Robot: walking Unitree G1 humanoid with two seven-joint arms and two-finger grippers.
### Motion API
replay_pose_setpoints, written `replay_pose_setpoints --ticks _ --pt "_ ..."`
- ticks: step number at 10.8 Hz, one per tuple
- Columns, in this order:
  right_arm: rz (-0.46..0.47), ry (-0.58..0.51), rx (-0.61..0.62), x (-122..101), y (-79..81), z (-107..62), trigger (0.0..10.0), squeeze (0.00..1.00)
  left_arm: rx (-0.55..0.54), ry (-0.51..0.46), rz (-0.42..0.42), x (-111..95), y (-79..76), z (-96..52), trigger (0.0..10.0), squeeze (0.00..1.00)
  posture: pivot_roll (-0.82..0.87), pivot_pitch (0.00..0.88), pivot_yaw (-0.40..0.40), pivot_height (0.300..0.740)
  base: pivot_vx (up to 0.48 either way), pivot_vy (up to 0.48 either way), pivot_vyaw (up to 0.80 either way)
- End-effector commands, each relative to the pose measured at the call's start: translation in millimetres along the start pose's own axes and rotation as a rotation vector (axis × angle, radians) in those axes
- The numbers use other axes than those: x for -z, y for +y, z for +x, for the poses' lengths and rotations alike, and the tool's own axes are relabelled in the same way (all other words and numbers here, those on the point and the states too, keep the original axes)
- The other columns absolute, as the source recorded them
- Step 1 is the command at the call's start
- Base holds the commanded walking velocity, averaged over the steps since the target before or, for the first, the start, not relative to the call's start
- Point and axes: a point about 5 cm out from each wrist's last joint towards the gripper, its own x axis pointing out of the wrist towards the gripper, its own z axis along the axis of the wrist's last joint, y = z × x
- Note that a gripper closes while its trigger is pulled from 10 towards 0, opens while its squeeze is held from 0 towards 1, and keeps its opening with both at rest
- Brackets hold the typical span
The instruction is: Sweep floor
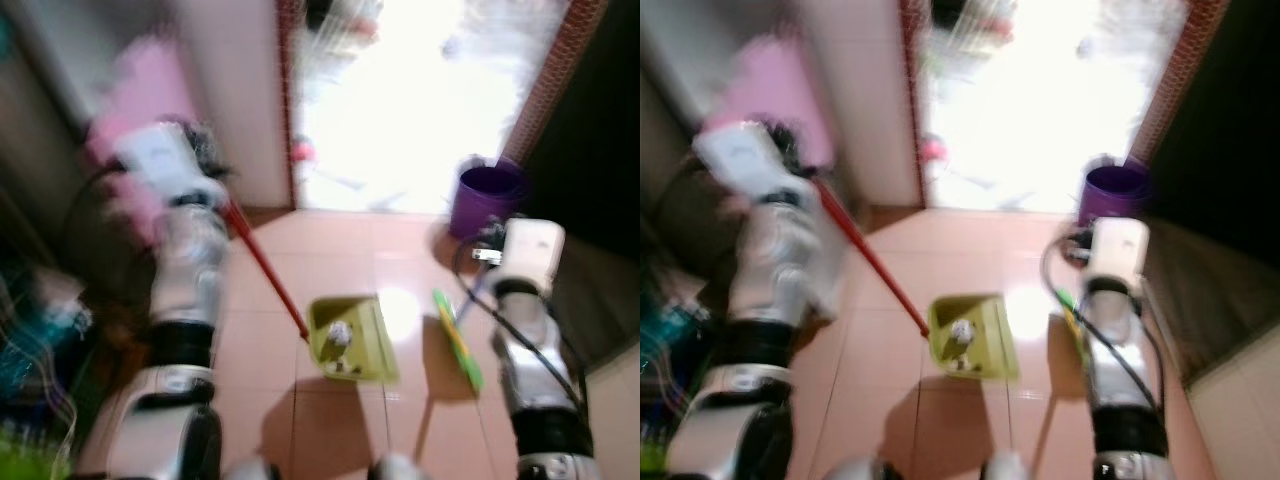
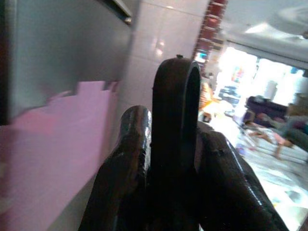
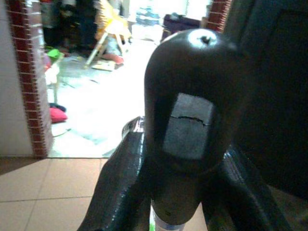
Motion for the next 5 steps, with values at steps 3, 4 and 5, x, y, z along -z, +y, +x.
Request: replay_pose_setpoints --ticks 3,4,5 --pt "-0.016 0.017 0.033 -1.0 -6.3 0.5 10.0 0.00 0.061 -0.040 -0.002 -9.1 -19.0 4.2 10.0 0.00 -0.14 0.000 0.045 0.740 0.289 0.385 -0.80" --pt "-0.010 0.019 0.031 -1.2 -4.8 0.6 10.0 0.00 0.065 -0.026 -0.004 -6.4 -20.3 2.4 10.0 0.00 -0.14 0.000 0.044 0.740 0.349 0.330 -0.80" --pt "-0.001 0.024 0.027 -1.3 -2.7 0.3 10.0 0.00 0.059 -0.009 -0.010 -2.6 -20.3 -0.5 10.0 0.00 -0.14 0.000 0.044 0.740 0.341 0.337 -0.80"
